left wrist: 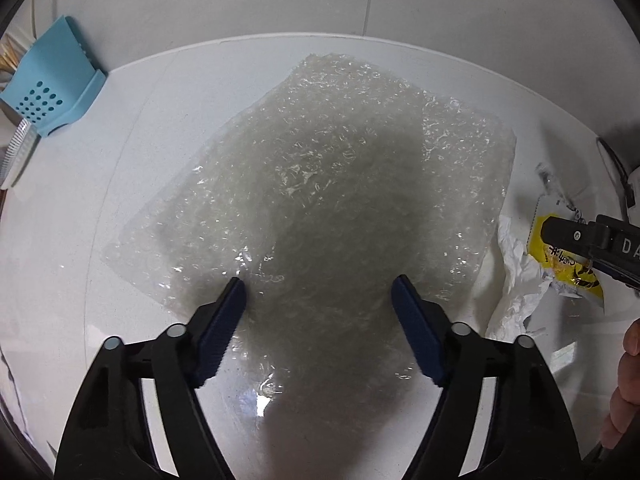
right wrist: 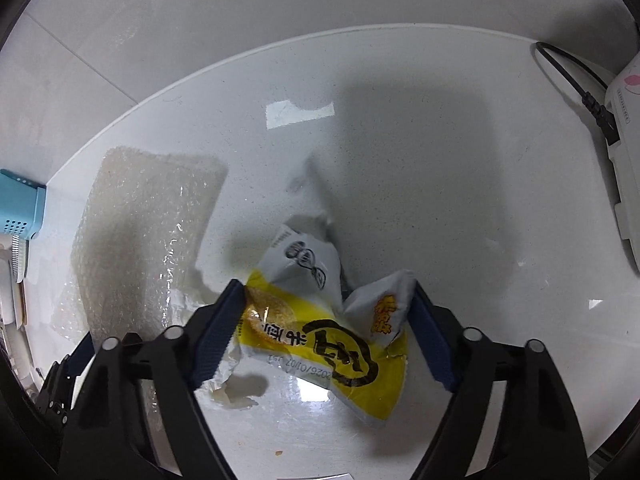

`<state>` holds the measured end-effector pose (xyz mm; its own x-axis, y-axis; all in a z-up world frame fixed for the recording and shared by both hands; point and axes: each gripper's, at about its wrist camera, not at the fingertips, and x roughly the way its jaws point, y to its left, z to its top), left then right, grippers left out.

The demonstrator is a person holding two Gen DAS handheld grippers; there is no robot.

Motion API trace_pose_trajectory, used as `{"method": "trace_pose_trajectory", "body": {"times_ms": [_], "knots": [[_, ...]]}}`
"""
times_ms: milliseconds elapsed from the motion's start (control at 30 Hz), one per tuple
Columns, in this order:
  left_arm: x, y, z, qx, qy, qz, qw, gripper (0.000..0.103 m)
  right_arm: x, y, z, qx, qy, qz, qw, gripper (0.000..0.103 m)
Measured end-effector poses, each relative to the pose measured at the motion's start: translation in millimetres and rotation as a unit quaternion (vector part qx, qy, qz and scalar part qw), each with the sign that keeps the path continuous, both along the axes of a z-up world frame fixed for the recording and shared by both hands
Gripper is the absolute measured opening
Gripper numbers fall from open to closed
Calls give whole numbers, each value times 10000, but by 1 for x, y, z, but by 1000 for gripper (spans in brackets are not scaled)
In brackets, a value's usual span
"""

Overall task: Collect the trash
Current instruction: 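Grasp the bubble-wrap sheet with the left tool while the right tool grasps the yellow wrapper, then lift the bubble wrap and yellow wrapper up off the counter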

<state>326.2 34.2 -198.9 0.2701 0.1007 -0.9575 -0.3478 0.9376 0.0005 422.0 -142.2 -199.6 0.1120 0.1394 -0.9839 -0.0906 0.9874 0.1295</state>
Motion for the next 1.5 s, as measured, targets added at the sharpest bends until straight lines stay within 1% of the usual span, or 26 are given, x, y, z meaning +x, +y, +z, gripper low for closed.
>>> {"method": "trace_pose_trajectory", "body": {"times_ms": [67,100,167,200,233,300,333,367,467,633,767,867,933,1000,1133,1200,1300,1400,1500], "knots": [[4,-6,4,-3,13,7,10000,57,0,0,1,-15,37,32,10000,67],[4,-7,5,-15,19,19,10000,54,3,-2,2,-32,49,40,10000,66],[4,-10,8,-48,33,33,10000,40,4,-4,3,-81,73,38,9999,61],[5,-11,9,-91,44,40,9999,36,4,-4,3,-57,90,37,9999,59],[4,-11,11,-156,35,81,9998,28,5,-5,3,-13,107,44,9999,57],[3,-11,14,-250,15,119,9996,18,5,-7,4,42,112,51,9999,52],[2,-11,15,-259,7,137,9996,14,5,-10,4,104,112,46,9999,45],[0,-11,17,-274,-12,146,9995,14,4,-12,4,140,110,44,9998,41],[-4,-10,24,-308,-101,157,9994,12,2,-16,5,190,99,4,9998,35],[-16,-8,41,-290,-291,83,9991,11,-7,-28,12,205,-82,-128,9997,31],[-27,-11,53,-299,-438,38,9986,9,-16,-40,23,207,-277,-179,9992,30],[-35,-13,63,-301,-560,32,9980,9,-22,-49,31,247,-342,-237,9988,30],[-42,-15,74,-305,-709,40,9970,9,-30,-53,39,259,-399,-264,9985,30],[-47,-15,82,-306,-807,43,9963,9,-35,-43,45,226,-475,-288,9982,30],[-56,-9,97,-371,-1042,36,9939,9,-49,-47,60,225,-622,-314,9973,30],[-60,-9,104,-395,-1114,24,9930,9,-48,-36,57,236,-661,-322,9970,30],[-71,-9,113,-392,-1252,-15,9914,9,-59,-32,65,169,-800,-284,9962,30],[-83,-10,122,-382,-1396,-82,9894,8,-63,-31,72,111,-971,-206,9950,30],[-96,-14,134,-394,-1528,-157,9874,8,-84,-31,87,34,-1237,-91,9923,30]]}}
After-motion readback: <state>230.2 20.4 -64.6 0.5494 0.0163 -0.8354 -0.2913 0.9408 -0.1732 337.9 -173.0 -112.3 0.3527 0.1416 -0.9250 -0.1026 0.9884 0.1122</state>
